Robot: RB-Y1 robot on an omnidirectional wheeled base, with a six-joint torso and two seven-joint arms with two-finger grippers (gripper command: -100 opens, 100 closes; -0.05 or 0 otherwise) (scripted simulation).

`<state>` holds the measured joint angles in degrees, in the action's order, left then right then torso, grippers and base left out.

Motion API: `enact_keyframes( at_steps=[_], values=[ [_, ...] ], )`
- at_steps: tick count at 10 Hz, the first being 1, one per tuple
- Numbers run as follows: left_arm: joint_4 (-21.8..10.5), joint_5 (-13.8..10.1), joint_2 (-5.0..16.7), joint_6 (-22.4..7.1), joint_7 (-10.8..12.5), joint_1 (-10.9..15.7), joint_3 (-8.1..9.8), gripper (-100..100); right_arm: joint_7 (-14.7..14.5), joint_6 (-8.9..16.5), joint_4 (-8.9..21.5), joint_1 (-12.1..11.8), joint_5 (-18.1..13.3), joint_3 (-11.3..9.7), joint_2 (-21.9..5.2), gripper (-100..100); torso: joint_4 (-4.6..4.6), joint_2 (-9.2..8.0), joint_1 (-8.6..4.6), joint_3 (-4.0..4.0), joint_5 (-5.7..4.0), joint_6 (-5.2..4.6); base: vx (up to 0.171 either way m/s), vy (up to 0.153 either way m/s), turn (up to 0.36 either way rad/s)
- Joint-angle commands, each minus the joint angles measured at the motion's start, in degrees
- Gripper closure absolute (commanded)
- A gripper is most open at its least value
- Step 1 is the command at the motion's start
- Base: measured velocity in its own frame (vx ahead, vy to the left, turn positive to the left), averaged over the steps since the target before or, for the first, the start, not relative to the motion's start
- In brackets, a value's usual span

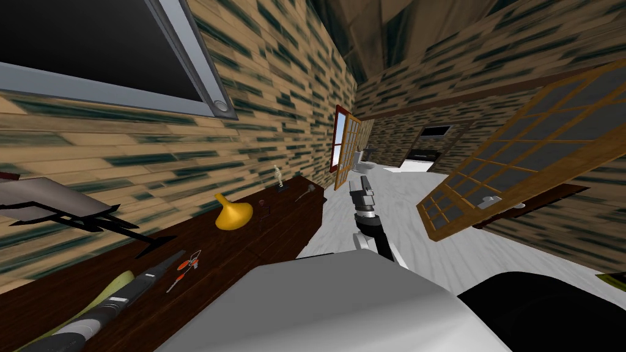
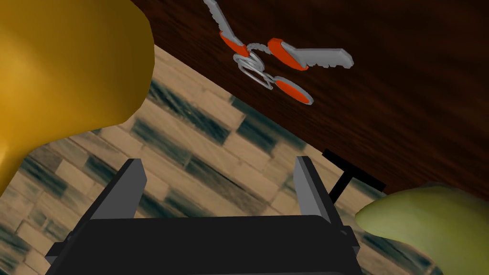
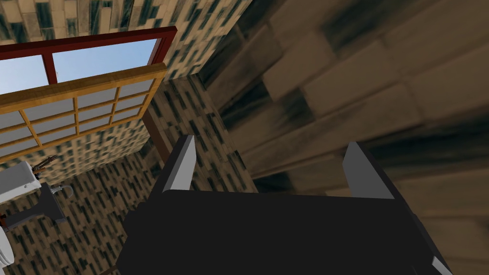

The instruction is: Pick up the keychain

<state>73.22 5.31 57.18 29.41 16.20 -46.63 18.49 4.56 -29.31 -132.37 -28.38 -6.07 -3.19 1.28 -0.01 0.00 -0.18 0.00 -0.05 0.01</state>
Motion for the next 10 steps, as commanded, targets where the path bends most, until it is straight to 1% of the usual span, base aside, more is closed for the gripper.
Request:
enact_keyframes(
  at_steps=[1,2,3,10],
  values=[
    [-2.0,0.1,1.0,0.1,0.1,0.1,-0.31,-100,0.0,0.0,0.0,0.0,0.0,0.0,0.0,0,0.00,0.00,0.00,0.00,0.00,0.00,0.031,-0.033,-0.103],
    [-3.9,0.4,2.6,0.1,0.1,-0.2,-0.89,-100,0.0,0.0,0.0,0.0,0.0,0.0,0.0,0,0.00,-0.01,0.03,0.00,0.00,0.02,0.043,-0.046,-0.143],
    [-5.0,0.4,2.6,0.1,0.1,-0.2,-0.89,-100,0.0,0.0,0.0,0.0,0.0,0.0,0.0,0,0.01,0.04,-0.01,0.02,0.00,-0.01,0.028,-0.030,-0.094],
    [-5.0,0.4,2.6,0.1,0.1,-0.2,-0.89,-100,0.0,0.0,0.0,0.0,0.0,0.0,0.0,0,-0.03,-0.15,0.14,-0.08,0.03,0.04,0.001,-0.002,-0.005]
  ],
)
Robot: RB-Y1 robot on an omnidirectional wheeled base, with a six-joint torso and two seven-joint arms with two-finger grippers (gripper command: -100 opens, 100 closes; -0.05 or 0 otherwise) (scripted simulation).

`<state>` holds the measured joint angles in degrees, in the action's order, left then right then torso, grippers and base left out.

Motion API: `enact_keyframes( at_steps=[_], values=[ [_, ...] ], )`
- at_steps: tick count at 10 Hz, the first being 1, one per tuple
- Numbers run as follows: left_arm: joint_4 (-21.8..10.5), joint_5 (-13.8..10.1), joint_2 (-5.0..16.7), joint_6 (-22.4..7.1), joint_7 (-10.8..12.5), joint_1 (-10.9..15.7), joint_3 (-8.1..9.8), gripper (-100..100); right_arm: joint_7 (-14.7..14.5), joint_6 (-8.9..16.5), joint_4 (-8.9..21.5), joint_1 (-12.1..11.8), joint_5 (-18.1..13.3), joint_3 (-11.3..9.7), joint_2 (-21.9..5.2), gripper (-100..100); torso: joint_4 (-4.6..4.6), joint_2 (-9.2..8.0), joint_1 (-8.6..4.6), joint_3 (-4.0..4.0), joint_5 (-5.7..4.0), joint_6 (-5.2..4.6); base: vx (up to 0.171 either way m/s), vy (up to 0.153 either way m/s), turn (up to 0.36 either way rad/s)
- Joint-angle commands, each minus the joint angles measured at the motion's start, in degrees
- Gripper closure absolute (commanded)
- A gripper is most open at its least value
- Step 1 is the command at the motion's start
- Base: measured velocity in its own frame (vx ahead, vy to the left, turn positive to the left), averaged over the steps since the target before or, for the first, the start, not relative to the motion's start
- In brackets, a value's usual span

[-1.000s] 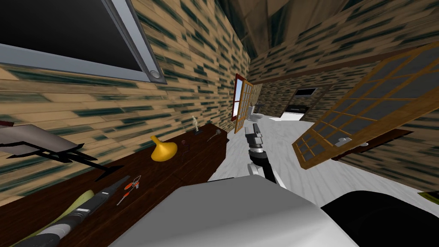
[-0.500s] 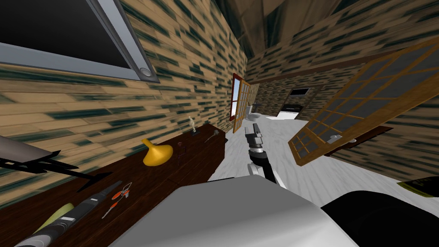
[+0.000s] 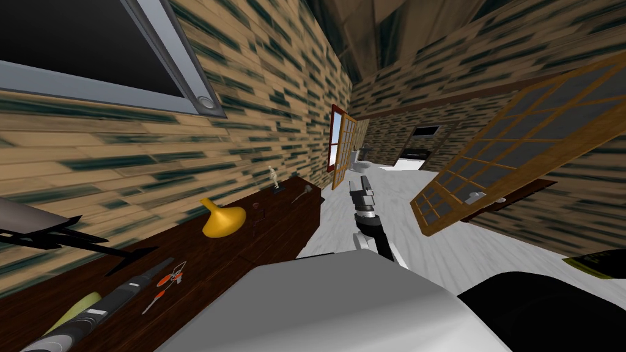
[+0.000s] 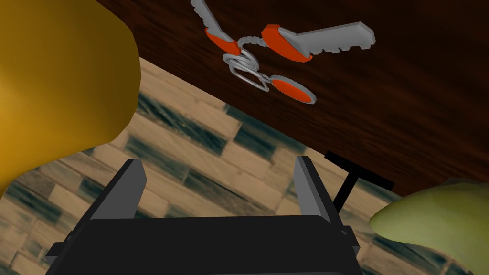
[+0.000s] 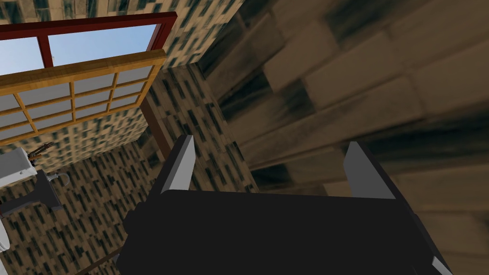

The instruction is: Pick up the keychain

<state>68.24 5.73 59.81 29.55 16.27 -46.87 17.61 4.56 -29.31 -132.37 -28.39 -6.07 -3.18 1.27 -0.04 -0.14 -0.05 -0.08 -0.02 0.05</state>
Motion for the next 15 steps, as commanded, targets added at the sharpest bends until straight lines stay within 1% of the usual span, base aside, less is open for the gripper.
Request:
enact_keyframes(
  at_steps=[1,2,3,12,13,14,15],
  values=[
    [0.0,0.0,0.0,0.0,0.0,0.0,0.00,-100,0.0,0.0,0.0,0.0,0.0,0.0,0.0,0,0.00,0.00,0.00,0.00,0.00,0.00,0.000,0.000,0.000],
    [-0.3,0.9,1.3,-1.9,0.1,0.7,1.27,-100,0.0,0.0,0.0,0.0,0.0,0.0,0.0,0,0.00,-0.01,0.01,0.00,0.00,0.01,0.004,-0.005,-0.014],
    [-0.4,1.2,1.7,-2.6,0.1,0.9,1.69,-100,0.0,0.0,0.0,0.0,0.0,0.0,0.0,0,0.00,0.02,0.00,0.01,-0.01,-0.02,0.007,-0.008,-0.023],
    [-0.4,1.2,1.7,-2.6,0.1,0.9,1.69,-100,0.0,0.0,0.0,0.0,0.0,0.0,0.0,0,0.01,0.02,-0.02,0.02,-0.01,0.01,0.000,-0.001,-0.001],
    [-0.5,2.1,3.0,-4.4,0.3,1.5,2.90,-100,0.0,0.0,0.0,0.0,0.0,0.0,0.0,0,0.00,-0.02,0.02,-0.01,0.00,0.01,0.000,0.000,0.000],
    [-0.6,2.5,3.4,-5.1,0.3,1.7,3.30,-100,0.0,0.0,0.0,0.0,0.0,0.0,0.0,0,0.00,0.00,0.02,0.00,-0.01,-0.01,0.000,0.000,0.000],
    [-0.6,2.5,3.4,-5.1,0.3,1.7,3.30,-100,0.0,0.0,0.0,0.0,0.0,0.0,0.0,0,0.00,0.01,0.01,0.01,0.00,0.00,0.009,-0.009,-0.029]
  ],
)
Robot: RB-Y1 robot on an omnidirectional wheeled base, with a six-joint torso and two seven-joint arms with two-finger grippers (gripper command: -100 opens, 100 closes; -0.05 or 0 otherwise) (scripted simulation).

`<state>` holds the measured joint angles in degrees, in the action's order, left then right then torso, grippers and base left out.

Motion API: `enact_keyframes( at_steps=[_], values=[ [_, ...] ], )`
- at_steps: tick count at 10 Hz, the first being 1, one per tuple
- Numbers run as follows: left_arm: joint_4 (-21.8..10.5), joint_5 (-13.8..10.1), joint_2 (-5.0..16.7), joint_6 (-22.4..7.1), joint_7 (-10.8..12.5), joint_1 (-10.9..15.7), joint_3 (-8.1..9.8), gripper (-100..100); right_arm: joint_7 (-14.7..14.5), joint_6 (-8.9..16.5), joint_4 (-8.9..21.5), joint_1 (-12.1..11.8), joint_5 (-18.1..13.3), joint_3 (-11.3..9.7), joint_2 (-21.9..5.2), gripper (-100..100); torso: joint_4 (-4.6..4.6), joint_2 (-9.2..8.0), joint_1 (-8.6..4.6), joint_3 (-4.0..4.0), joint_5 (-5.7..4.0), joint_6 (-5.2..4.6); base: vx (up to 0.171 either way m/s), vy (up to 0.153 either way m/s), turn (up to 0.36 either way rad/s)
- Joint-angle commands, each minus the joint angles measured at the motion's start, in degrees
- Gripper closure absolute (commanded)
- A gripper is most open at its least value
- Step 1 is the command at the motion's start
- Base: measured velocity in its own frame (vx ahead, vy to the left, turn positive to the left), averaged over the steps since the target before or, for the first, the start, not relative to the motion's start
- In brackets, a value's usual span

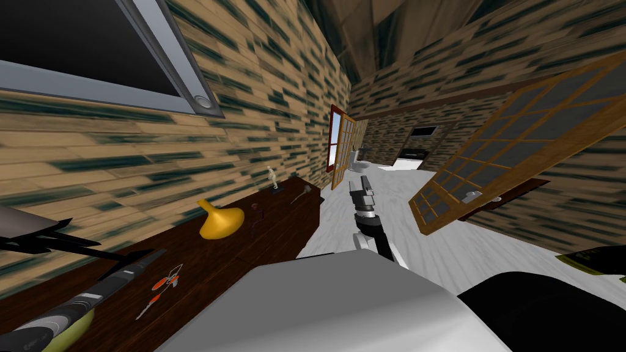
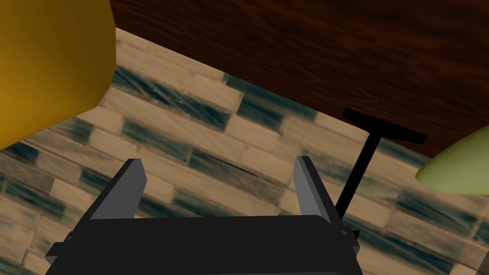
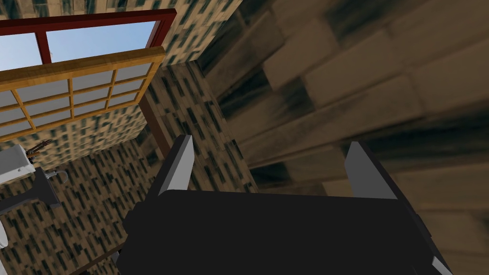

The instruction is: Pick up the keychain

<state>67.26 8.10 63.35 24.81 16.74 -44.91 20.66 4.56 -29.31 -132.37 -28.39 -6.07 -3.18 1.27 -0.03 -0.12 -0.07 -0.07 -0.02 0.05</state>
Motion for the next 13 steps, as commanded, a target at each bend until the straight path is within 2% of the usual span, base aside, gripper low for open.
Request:
enact_keyframes(
  at_steps=[1,8,10,13],
  values=[
    [0.4,0.1,-0.1,-0.3,-0.1,-0.2,0.25,-100,0.0,0.0,0.0,0.0,0.0,0.0,0.0,0,0.00,0.00,0.00,0.00,0.00,0.00,-0.005,0.005,0.016],
    [0.4,0.1,-0.1,-0.3,-0.1,-0.2,0.25,-100,0.0,0.0,0.0,0.0,0.0,0.0,0.0,0,0.00,-0.02,0.01,-0.01,0.00,0.00,0.001,-0.001,-0.002],
    [0.1,1.2,1.3,-2.6,0.1,0.6,1.67,-100,0.0,0.0,0.0,0.0,0.0,0.0,0.0,0,-0.01,-0.03,0.04,-0.02,0.00,-0.01,0.005,-0.006,-0.018],
    [0.1,1.2,1.3,-2.6,0.1,0.6,1.67,-100,0.0,0.0,0.0,0.0,0.0,0.0,0.0,0,-0.01,-0.04,0.04,-0.02,0.01,0.02,0.003,-0.003,-0.011]
  ],
)
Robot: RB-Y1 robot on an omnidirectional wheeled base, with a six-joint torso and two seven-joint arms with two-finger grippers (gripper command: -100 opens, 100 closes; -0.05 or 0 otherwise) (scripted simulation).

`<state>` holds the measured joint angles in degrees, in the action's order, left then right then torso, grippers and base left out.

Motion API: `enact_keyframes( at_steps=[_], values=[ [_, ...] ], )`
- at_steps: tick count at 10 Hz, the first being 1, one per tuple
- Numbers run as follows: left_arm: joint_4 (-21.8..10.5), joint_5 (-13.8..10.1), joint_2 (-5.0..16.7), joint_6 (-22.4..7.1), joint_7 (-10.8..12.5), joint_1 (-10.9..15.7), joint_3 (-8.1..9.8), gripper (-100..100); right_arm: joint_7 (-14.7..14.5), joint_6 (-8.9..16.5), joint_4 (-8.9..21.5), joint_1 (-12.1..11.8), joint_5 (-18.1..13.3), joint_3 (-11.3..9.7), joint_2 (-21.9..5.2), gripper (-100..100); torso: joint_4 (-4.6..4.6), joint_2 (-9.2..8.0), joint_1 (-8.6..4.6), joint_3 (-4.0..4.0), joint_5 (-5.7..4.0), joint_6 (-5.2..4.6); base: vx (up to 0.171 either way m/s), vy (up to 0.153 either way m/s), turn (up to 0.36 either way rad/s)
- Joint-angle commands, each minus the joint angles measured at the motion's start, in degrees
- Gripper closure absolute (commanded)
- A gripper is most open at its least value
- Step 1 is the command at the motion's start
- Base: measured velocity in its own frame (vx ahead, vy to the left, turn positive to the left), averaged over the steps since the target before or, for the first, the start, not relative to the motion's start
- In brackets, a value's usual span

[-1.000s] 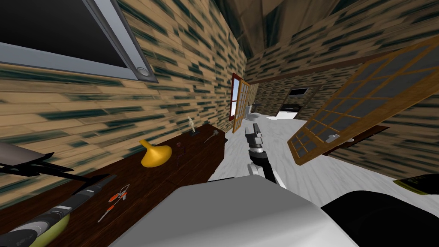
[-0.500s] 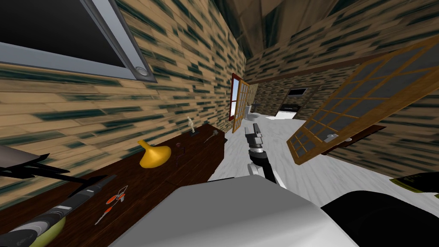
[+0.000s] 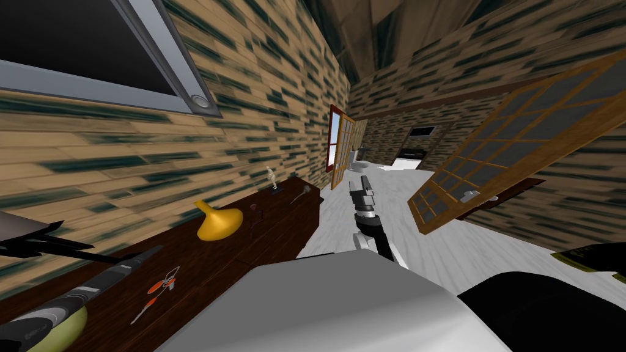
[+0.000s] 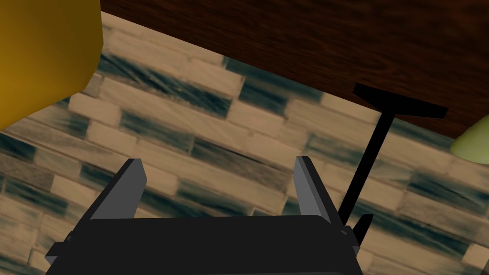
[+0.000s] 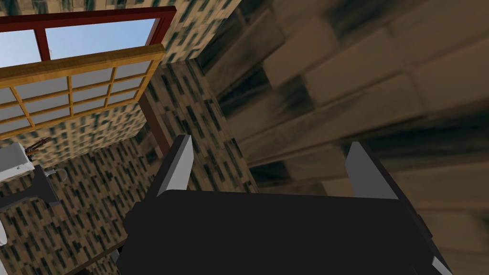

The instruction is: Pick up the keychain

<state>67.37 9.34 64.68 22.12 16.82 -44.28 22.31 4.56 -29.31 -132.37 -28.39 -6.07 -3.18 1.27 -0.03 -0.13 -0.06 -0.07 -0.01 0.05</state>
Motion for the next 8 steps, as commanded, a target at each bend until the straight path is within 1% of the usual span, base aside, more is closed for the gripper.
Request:
enact_keyframes(
  at_steps=[1,6,7,8],
  values=[
    [0.0,0.0,0.0,0.0,0.0,0.0,0.02,-100,0.0,0.0,0.0,0.0,0.0,0.0,0.0,0,0.00,0.00,0.00,0.00,0.00,0.00,0.005,-0.005,-0.016],
    [0.0,0.0,0.0,0.0,0.0,0.0,0.02,-100,0.0,0.0,0.0,0.0,0.0,0.0,0.0,0,-0.01,-0.04,0.04,-0.02,0.00,0.02,-0.007,0.008,0.024],
    [-1.7,0.9,0.8,-0.7,0.3,-0.8,-1.36,-100,0.0,0.0,0.0,0.0,0.0,0.0,0.0,0,-0.01,-0.06,0.06,-0.03,0.01,0.02,0.039,-0.042,-0.130],
    [-2.0,1.2,1.1,-1.0,0.4,-1.3,-1.93,-100,0.0,0.0,0.0,0.0,0.0,0.0,0.0,0,0.02,0.08,-0.09,0.05,-0.01,-0.03,0.057,-0.062,-0.193]
  ],
)
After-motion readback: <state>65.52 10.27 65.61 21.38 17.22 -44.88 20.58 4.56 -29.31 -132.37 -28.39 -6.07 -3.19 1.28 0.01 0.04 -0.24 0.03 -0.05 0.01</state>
